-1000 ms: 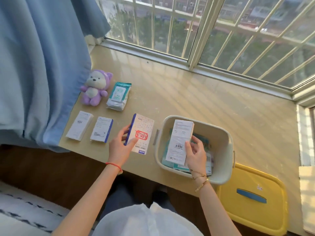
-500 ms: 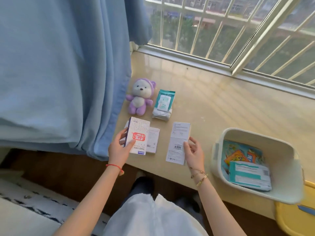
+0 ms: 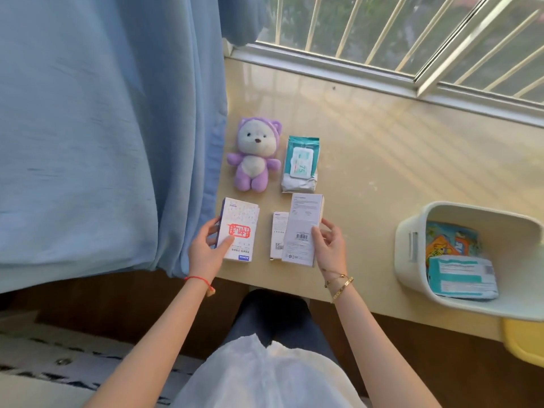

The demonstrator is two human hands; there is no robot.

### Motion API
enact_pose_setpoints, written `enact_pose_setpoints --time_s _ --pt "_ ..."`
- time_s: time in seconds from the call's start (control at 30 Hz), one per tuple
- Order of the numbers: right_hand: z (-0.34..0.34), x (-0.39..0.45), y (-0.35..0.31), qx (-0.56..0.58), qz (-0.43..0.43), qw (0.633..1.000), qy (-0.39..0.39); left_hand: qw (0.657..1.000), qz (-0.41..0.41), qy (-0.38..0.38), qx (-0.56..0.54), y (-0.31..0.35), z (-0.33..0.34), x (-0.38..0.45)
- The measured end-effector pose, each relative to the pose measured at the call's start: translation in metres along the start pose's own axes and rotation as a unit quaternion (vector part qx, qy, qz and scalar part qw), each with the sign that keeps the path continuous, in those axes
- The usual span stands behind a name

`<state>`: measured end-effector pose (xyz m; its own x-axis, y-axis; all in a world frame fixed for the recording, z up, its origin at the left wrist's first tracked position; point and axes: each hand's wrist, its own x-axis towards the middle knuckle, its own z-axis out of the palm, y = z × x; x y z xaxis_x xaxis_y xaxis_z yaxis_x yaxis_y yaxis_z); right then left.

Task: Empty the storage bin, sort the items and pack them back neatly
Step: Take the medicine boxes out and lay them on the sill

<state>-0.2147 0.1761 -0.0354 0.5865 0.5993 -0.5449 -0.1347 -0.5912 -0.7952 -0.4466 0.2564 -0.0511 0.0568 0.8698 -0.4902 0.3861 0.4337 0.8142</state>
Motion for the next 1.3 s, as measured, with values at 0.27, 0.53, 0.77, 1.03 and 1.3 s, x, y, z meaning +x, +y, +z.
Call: enact_pose_setpoints --time_s 0.27,0.53,0.77,1.03,1.3 --pt "-0.014 0.023 0.020 0.008 0.009 0.999 0.045 0.997 -0.011 -0.074 0.000 -0.025 0.084 0.017" --pt "-0.026 0.041 0.048 0.019 0.010 0.998 0.056 0.996 -0.008 -0.068 0.062 -0.045 0.138 0.025" --pt "0.006 0.039 0.045 0.012 -0.021 1.000 0.011 0.979 0.078 -0.007 0.191 -0.052 0.104 0.032" --pt "0.101 0.028 0.048 -0.026 -0.023 0.997 -0.075 0.932 0.175 0.083 0.307 -0.054 -0.015 0.030" --pt "0.164 0.038 0.063 -0.131 -0.039 0.990 -0.045 0.912 0.203 0.101 0.342 -0.065 -0.062 0.027"
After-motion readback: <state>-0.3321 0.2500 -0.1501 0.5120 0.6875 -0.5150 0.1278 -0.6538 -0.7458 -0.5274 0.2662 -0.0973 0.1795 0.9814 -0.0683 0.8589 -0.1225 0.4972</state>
